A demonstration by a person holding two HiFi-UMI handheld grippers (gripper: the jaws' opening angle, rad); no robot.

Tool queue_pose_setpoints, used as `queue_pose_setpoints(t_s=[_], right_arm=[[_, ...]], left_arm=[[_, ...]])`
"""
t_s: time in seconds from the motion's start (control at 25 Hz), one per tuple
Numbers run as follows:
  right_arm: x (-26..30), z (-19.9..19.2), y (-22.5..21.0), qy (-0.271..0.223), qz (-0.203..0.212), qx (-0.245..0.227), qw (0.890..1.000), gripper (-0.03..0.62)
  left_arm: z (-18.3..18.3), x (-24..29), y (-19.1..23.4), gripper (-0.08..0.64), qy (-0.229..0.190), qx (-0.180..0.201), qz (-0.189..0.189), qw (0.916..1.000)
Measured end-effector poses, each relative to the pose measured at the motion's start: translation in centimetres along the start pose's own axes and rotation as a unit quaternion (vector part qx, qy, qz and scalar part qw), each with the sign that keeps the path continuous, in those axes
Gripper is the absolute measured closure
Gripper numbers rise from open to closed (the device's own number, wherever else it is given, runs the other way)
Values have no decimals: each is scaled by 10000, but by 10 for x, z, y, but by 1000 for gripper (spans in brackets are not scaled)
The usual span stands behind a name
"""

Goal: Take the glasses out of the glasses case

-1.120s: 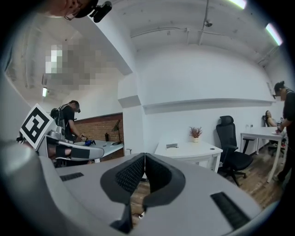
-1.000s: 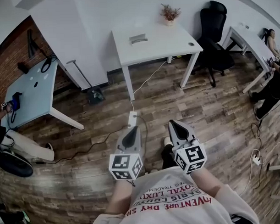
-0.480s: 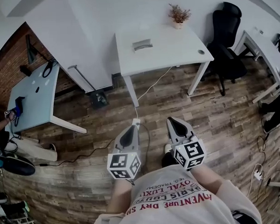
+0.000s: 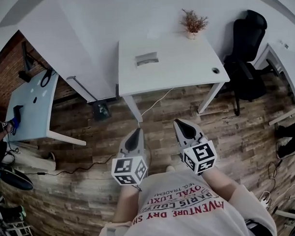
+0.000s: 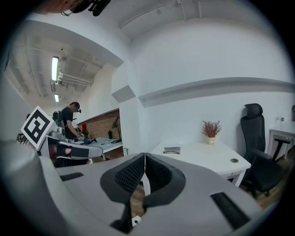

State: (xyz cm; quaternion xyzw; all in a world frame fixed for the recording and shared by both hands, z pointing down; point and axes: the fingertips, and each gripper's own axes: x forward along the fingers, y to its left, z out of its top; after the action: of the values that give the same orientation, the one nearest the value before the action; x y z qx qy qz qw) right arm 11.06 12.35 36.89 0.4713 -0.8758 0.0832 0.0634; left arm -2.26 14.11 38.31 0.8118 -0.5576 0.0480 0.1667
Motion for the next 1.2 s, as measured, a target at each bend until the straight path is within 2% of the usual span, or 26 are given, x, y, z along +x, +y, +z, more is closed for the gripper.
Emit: queue_pose_setpoints(t_s=[0.24, 0.56, 1.0, 1.2], right_arm=[[27, -4, -42, 194, 18, 90, 9998, 580], [78, -17, -81, 461, 4, 293, 9985, 580], [192, 6, -141, 692, -309, 197, 9969, 580], [255, 21, -167, 713, -374, 287, 9963, 580]], left_arm=[[-2, 47, -7, 552, 271, -58, 17, 9996], [-3, 116, 11, 552, 596, -69, -84, 9982], [54, 252, 60, 552, 586, -106, -547, 9967], [86, 305, 99, 552, 544, -56, -554, 9970]])
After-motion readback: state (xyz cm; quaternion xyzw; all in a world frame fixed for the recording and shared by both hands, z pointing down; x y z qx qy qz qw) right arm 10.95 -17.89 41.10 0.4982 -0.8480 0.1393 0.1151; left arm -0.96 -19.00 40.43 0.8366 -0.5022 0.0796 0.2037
